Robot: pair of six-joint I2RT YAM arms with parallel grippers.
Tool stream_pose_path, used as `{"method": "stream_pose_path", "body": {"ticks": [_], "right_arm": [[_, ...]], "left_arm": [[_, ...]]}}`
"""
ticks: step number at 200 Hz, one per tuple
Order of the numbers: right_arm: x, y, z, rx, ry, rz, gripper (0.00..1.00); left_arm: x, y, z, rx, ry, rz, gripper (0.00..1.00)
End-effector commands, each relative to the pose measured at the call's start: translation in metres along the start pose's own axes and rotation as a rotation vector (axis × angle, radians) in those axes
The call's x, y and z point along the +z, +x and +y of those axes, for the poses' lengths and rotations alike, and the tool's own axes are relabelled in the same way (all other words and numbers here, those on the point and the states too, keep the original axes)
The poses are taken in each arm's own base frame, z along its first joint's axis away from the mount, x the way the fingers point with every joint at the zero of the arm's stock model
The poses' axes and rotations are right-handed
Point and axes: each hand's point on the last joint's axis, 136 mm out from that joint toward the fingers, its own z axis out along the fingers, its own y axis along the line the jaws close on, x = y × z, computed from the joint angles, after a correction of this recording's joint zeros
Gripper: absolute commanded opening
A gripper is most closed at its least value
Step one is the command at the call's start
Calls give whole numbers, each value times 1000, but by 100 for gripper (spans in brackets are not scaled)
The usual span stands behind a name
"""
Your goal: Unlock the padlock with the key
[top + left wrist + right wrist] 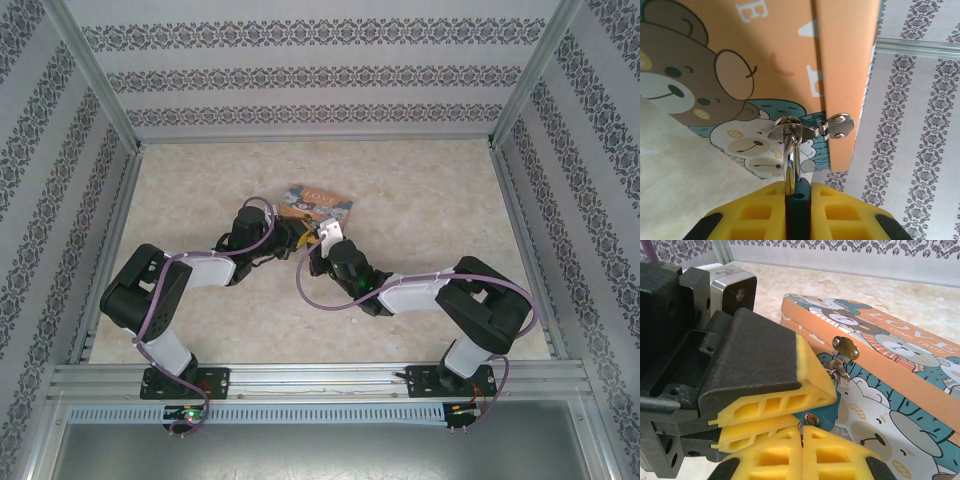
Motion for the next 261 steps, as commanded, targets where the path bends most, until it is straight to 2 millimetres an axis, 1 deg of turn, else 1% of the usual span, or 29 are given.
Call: {"method": "stream_pose_path", "body": {"ticks": [1, 60, 81, 127, 166, 185, 224, 244, 261], "right_arm": [[2, -17, -10, 81, 43, -83, 0], [0, -17, -13, 73, 55, -85, 0], [1, -15, -12, 71, 55, -78, 0], [1, -13, -15, 48, 73, -68, 0], [-1, -4, -17, 51, 76, -46, 0], [-3, 2, -18, 52, 76, -27, 0], [-9, 13, -24, 70, 88, -5, 0], [-14, 15, -27, 99, 94, 1, 0], [-19, 17, -32, 162, 103, -3, 0]], "left_arm": [[2, 29, -15, 31, 43, 134, 14], [3, 28, -15, 30, 42, 135, 15], [4, 28, -14, 33, 41, 138, 21], [1, 27, -11, 32, 29, 123, 28], [-5, 20, -7, 34, 12, 95, 35], [-10, 16, -4, 32, 4, 79, 38], [-23, 9, 1, 35, -12, 45, 40], [-33, 3, -1, 56, -21, 13, 40], [-43, -4, -2, 84, -42, -22, 40]]}}
